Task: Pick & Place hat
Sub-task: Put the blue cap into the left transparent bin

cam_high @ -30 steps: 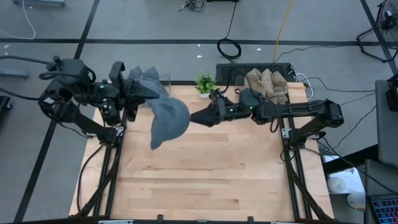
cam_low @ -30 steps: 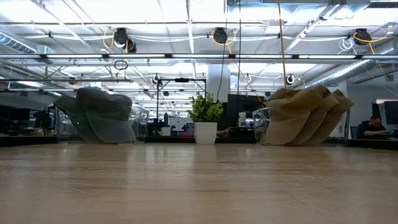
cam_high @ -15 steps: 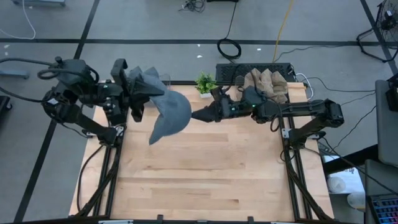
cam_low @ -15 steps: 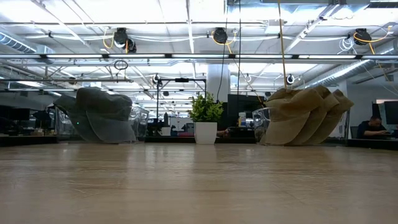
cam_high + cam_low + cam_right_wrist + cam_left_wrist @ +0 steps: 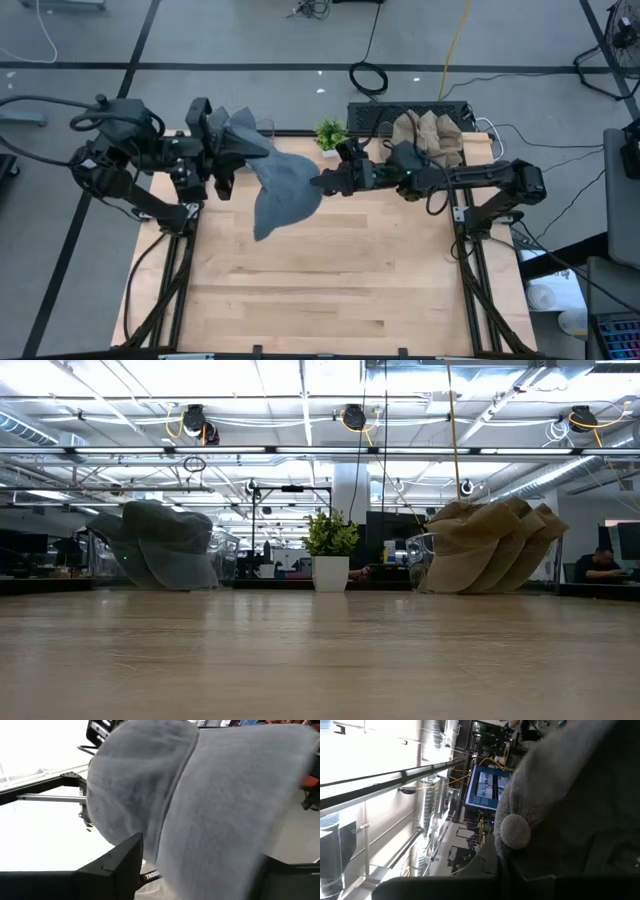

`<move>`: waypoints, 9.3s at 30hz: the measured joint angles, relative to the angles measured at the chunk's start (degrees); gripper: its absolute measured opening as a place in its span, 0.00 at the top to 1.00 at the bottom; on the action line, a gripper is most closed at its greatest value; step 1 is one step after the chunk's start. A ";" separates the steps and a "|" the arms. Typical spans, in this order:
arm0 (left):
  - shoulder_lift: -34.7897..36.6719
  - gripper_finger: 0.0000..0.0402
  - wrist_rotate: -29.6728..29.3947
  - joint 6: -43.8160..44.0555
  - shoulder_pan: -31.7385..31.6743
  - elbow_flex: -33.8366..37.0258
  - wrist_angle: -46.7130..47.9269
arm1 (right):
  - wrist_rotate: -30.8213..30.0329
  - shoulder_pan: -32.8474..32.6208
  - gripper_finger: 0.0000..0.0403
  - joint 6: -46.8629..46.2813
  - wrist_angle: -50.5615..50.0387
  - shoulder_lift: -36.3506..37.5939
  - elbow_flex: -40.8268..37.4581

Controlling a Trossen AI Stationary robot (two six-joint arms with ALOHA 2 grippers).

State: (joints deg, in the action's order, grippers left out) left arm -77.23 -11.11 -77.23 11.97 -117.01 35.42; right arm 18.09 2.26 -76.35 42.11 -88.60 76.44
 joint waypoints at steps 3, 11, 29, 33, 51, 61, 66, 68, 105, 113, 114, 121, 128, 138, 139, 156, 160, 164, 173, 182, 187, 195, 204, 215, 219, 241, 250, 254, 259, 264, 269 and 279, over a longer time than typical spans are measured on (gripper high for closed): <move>-0.39 1.00 -1.99 -0.04 0.21 0.00 0.41 | 0.28 0.02 0.46 -0.11 -0.10 -0.58 -0.09; -0.35 1.00 -2.45 1.91 0.20 0.00 6.76 | -0.02 0.02 0.73 0.75 7.29 -0.43 -0.09; 2.36 0.66 -14.61 35.32 0.89 0.04 10.08 | 6.25 2.84 0.99 15.91 7.46 4.64 -0.09; 5.04 0.55 -13.89 46.36 1.83 0.00 10.03 | 6.59 6.16 1.00 23.88 2.10 7.45 -0.07; 6.26 0.34 -11.01 95.47 -4.47 0.02 12.04 | 10.21 9.77 1.00 52.16 -6.77 9.00 -0.04; 2.70 0.34 -2.49 104.44 -9.21 0.00 14.59 | 10.26 9.77 1.00 54.78 -6.26 8.99 -0.04; 0.86 0.34 4.09 104.93 -9.49 0.00 13.99 | 10.29 9.77 1.00 54.90 -6.16 9.01 -0.04; 0.26 0.34 7.41 105.06 -9.49 0.01 13.99 | 10.42 9.77 1.00 55.01 -6.65 9.01 -0.04; -1.87 0.98 17.04 104.98 -9.44 0.22 10.92 | 10.41 9.64 0.99 54.99 -10.49 9.97 -0.04; 0.56 0.99 15.45 99.43 -12.05 -0.52 10.31 | 7.45 9.64 0.92 50.41 -17.75 9.97 -0.04; 1.07 0.99 15.22 98.95 -12.88 -0.53 11.04 | 7.56 9.64 0.90 50.06 -18.43 9.97 -0.04; 5.23 0.99 13.05 97.29 -20.97 -0.70 15.76 | 9.09 9.25 0.59 49.89 -23.69 11.67 0.00; 6.58 1.00 12.45 85.19 -28.57 -0.70 19.93 | 7.64 9.21 0.37 57.59 -35.64 13.71 -0.04; 5.07 1.00 12.55 60.42 -37.61 -0.68 22.53 | 4.20 8.46 0.34 69.50 -36.78 14.10 -0.04; 4.74 1.00 12.52 58.02 -38.60 -0.68 23.31 | 4.20 8.50 0.34 70.44 -36.77 14.10 -0.04; -6.34 1.00 7.96 25.45 -51.37 -0.61 30.98 | -0.03 8.50 0.36 84.25 -32.35 14.35 -0.04; -8.43 1.00 8.15 25.40 -52.81 -0.61 34.18 | -0.02 8.52 0.36 83.02 -30.16 14.36 -0.04; -9.99 1.00 10.04 23.69 -53.64 -0.61 35.54 | 0.00 8.50 0.36 83.05 -29.45 14.36 -0.04; -14.52 1.00 12.44 23.97 -55.02 -0.61 42.00 | 0.15 7.92 0.37 83.03 -29.49 14.36 -0.04; -17.08 1.00 4.87 32.55 -55.34 -0.57 45.18 | 0.11 6.95 0.37 83.03 -29.56 14.36 -0.04; -16.80 1.00 2.09 38.25 -55.45 -0.59 48.93 | 0.08 6.95 0.37 83.03 -29.58 14.36 -0.04; -16.48 1.00 1.65 55.39 -55.45 -0.22 54.51 | 0.07 6.95 0.37 83.01 -29.51 14.36 -0.04; -16.31 1.00 5.51 68.91 -55.18 -1.05 54.60 | 0.04 6.95 0.37 81.58 -29.51 14.36 -0.04; -16.35 1.00 -1.84 74.45 -54.97 0.30 54.57 | 0.04 6.95 0.37 81.54 -29.53 14.36 -0.04; -16.33 1.00 -1.84 74.52 -55.33 3.07 54.53 | 0.04 6.95 0.37 81.54 -29.55 14.36 -0.04; -20.10 1.00 -1.59 77.46 -57.19 18.08 41.19 | 0.07 6.95 0.37 79.24 -30.47 14.36 -0.04; -26.69 1.00 -2.06 77.68 -57.36 18.09 43.10 | 0.15 6.95 0.37 77.43 -30.43 14.36 -0.04; -25.51 0.93 -4.28 77.83 -57.48 18.10 44.15 | 0.17 6.95 0.37 77.45 -30.76 14.36 -0.04; -20.81 0.78 -6.60 78.77 -57.55 18.10 44.60 | 0.17 6.95 0.37 79.43 -30.96 14.34 -0.04; -14.96 0.58 -7.28 80.80 -57.59 18.08 43.16 | 0.17 6.95 0.37 80.50 -31.31 14.34 -0.04; -11.06 0.43 5.78 81.13 -57.59 18.08 36.67 | 0.17 6.95 0.37 80.50 -32.00 14.34 -0.04; -13.39 0.37 14.65 87.01 -57.31 18.03 24.70 | 0.22 6.95 0.37 80.08 -34.09 14.34 -0.04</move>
State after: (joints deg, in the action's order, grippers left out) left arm -90.62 3.54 9.78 -45.34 -98.98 60.12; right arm 18.31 9.21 3.73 8.02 -74.26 76.40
